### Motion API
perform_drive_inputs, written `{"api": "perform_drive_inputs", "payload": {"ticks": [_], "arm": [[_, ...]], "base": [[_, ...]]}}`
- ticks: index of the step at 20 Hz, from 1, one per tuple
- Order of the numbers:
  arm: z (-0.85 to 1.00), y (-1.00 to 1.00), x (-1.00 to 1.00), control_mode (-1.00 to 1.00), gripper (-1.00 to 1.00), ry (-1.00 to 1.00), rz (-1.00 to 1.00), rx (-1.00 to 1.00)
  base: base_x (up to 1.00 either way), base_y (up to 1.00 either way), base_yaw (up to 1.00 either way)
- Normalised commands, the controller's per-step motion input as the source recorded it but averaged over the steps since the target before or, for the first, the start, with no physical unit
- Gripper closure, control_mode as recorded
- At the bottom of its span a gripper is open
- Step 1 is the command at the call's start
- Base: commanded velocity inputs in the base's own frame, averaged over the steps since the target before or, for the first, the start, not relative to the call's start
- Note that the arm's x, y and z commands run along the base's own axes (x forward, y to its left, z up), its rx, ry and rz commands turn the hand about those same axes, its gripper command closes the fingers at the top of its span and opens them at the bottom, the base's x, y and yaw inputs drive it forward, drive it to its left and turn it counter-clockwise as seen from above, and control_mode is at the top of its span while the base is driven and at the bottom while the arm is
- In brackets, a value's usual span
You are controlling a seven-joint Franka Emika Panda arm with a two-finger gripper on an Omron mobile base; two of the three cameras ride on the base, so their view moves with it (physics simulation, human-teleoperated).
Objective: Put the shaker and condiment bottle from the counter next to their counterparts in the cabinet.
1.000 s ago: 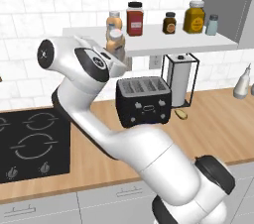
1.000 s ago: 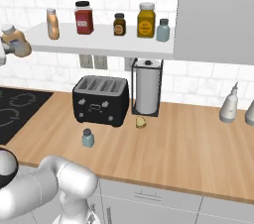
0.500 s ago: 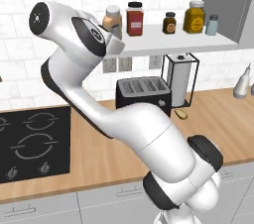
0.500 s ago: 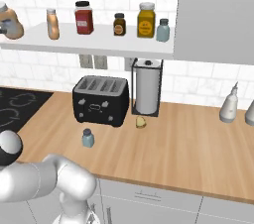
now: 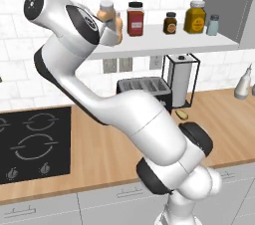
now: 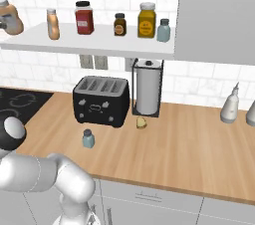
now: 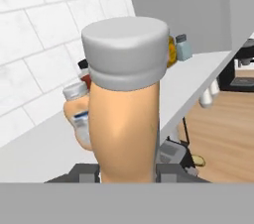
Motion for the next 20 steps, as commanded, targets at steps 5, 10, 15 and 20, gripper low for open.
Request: {"api": "perform_drive_inputs", "payload": {"ticks": [5,10,15,20], "arm": [[0.0,0.0,0.38,-1.0,1.0,0.02,0.04,0.0],[-0.02,0.0,0.33,-1.0,1.0,0.05,0.04,0.0],[-0.16,0.0,0.33,-1.0,1.0,0.04,0.05,0.0],[-0.19,0.0,0.29,-1.0,1.0,0.02,0.06,0.0]], "base": [[0.0,0.0,0.0],[0.0,0.0,0.0],[0.0,0.0,0.0],[0.0,0.0,0.0]]}}
